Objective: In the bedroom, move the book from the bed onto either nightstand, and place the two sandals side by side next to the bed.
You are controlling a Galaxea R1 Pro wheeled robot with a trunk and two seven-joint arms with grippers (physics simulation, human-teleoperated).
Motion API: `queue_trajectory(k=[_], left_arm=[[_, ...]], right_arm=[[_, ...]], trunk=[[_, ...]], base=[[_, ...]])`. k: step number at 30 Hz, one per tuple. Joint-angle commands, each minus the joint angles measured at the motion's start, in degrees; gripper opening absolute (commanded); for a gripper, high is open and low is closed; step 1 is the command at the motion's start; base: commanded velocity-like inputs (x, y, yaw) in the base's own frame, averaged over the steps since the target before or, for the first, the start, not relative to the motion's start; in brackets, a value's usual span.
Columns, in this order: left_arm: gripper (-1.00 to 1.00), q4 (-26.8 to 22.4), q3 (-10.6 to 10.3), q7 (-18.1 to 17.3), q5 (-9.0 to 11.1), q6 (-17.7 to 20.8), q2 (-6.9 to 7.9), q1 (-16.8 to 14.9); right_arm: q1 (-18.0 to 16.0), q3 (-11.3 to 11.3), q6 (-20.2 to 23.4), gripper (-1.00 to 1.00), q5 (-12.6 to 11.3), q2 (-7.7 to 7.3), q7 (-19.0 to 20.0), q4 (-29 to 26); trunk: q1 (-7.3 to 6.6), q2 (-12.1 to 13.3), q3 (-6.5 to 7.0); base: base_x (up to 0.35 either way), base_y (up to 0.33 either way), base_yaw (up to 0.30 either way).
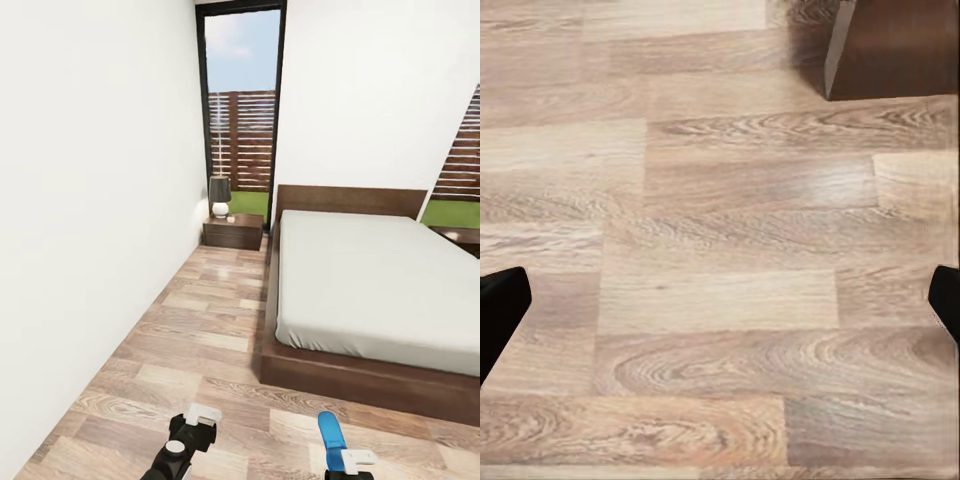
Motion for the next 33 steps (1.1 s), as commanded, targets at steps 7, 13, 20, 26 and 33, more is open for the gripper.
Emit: queue_trajectory(k=[7, 13, 20, 26, 33], left_arm=[[1.0, -0.13, -3.54, 0.49, 0.14, 0.23, 0.06, 0.06], [1.0, -0.2, -3.9, 0.48, 0.25, 0.25, 0.1, 0.07], [1.0, -0.17, -3.96, 0.46, 0.18, 0.3, 0.12, 0.07], [1.0, -0.14, -4.01, 0.46, 0.07, 0.31, 0.11, 0.07], [1.0, -0.12, -4.03, 0.46, 0.02, 0.31, 0.04, 0.07]], right_arm=[[-0.05, 0.15, -0.15, -1.0, -0.05, 0.07, -0.21, 0.05], [-0.05, 0.15, -0.15, -1.0, -0.03, 0.11, -0.21, 0.05], [-0.05, 0.15, -0.15, -1.0, -0.03, 0.09, -0.21, 0.05], [-0.05, 0.15, -0.15, -1.0, -0.03, 0.27, -0.21, 0.09], [-0.05, 0.15, -0.15, -1.0, 0.0, 0.27, -0.21, 0.63]], trunk=[[0.0, -0.03, -0.05], [0.0, -0.03, -0.05], [0.0, -0.03, -0.05], [0.0, -0.03, -0.05], [0.0, -0.03, -0.05]], base=[[0.0, 0.0, -0.294], [0.0, 0.0, -0.294], [0.0, 0.0, -0.294], [0.0, 0.0, -0.294], [0.0, 0.002, -0.294]])
